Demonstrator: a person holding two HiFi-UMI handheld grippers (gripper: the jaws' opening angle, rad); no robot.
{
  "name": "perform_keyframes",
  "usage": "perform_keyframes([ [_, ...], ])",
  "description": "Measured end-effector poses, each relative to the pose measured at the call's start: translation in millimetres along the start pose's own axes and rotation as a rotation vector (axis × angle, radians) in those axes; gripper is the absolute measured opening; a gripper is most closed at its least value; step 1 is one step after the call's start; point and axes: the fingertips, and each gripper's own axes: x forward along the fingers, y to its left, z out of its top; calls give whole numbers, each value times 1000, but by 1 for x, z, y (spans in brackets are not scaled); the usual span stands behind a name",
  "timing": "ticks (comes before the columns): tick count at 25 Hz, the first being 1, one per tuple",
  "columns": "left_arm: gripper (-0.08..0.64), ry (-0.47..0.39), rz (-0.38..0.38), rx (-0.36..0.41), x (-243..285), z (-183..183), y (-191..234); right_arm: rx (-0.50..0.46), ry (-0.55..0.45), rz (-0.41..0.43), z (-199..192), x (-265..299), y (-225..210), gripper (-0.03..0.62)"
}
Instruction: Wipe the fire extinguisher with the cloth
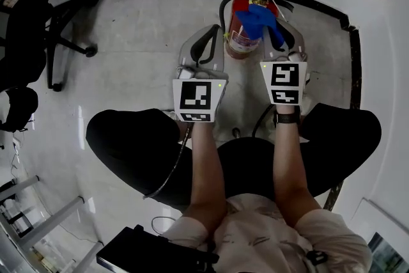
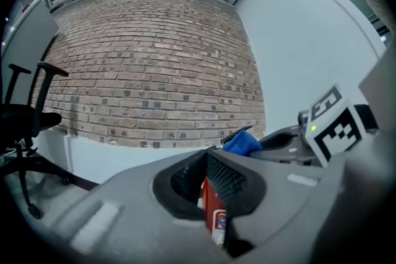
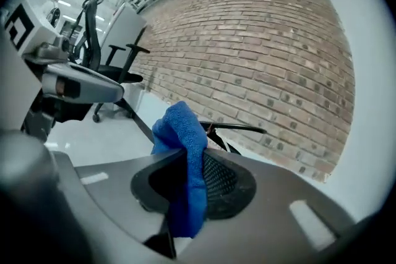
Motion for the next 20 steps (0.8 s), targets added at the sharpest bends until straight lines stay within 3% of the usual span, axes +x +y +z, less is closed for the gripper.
perform_keyframes([
  [3, 0, -3, -1, -15, -3, 0, -1, -117, 7, -24, 2, 11, -4, 66],
  [6, 0, 17, -25, -42, -1, -2, -9, -172, -23, -51, 0, 6, 4, 55],
  [11, 0, 34, -26, -46, 2, -9, -8, -292, -23, -107, -29, -4, 21, 54],
  [13, 0, 40, -15, -48, 0, -11, -5, -296, 34, -68, -60, 0, 36, 63],
  [16, 0, 50, 8, -55, -5, -17, -1, -293, 152, 63, -122, 20, 78, 63],
  [20, 0, 83, -19, -55, -7, -38, -15, -300, 308, 213, -215, 51, 124, 63],
])
